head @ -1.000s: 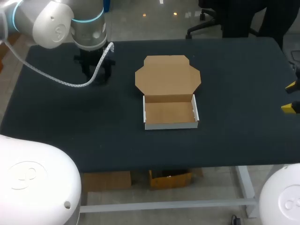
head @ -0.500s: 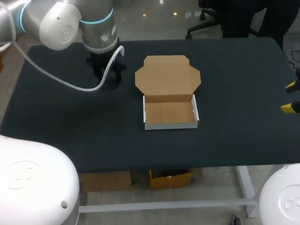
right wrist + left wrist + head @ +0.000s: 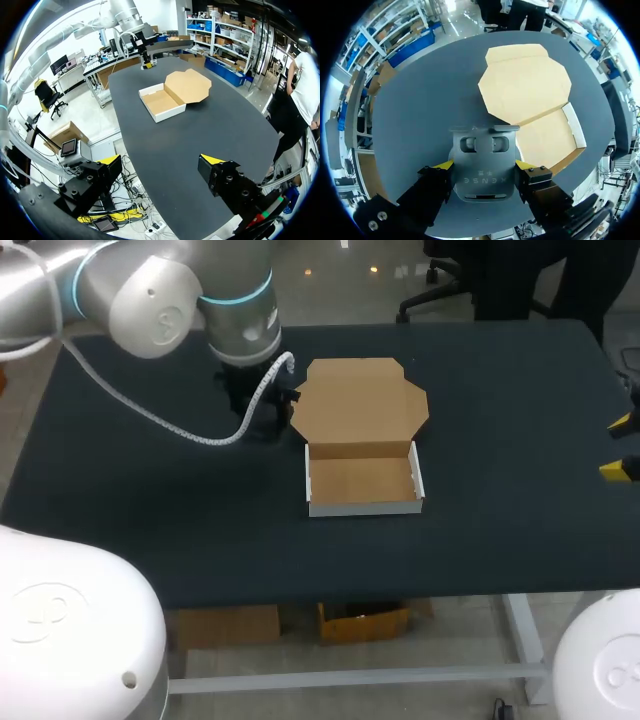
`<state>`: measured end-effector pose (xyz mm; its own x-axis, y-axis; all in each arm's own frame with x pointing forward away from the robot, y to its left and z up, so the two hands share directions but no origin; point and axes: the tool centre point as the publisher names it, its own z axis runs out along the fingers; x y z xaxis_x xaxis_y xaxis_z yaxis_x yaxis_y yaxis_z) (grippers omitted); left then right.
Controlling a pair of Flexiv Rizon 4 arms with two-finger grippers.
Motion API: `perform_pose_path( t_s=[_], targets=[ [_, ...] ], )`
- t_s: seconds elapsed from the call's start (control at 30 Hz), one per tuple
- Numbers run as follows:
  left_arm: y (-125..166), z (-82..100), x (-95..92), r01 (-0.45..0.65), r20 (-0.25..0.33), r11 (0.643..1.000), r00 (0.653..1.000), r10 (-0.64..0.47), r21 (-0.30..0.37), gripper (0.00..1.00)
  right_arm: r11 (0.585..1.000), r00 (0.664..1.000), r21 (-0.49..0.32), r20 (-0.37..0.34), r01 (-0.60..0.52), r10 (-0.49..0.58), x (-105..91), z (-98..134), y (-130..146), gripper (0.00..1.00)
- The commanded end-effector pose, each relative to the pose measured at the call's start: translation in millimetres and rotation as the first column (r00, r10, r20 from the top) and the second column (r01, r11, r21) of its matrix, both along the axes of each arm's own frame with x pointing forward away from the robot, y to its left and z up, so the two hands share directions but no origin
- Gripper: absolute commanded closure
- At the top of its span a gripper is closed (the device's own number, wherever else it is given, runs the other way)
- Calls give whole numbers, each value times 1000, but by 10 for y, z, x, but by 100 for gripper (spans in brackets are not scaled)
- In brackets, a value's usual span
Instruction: Assemble the packaging by folding the flat box into shape, placing the metal phone stand inside, and closing the box properly
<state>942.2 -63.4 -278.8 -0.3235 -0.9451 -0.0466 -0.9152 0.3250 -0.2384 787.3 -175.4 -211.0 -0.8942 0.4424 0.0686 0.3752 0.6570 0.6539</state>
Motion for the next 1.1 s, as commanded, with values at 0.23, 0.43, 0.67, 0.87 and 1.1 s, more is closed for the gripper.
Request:
perform_pose_path(
  t_s=[0.23,0.43,0.67,0.87,1.1],
  targets=[
    [-272,-56,-73,43,-14,999,999,-43,11,100,1000,1000,1,-1,-1,1,-8,10,-4,0],
    [-322,-58,-84,52,-29,999,998,-52,10,100,1000,1000,1,-1,-1,1,-8,10,-4,0],
    [-322,-58,-84,52,-29,999,998,-52,10,100,1000,1000,1,-1,-1,1,-8,10,-4,0],
    [-322,-58,-84,52,-29,999,998,-52,10,100,1000,1000,1,-1,-1,1,-8,10,-4,0],
    [-325,-61,-69,48,-29,999,998,-47,11,100,1000,1000,1,-1,-1,1,-8,10,-4,0]
  ],
)
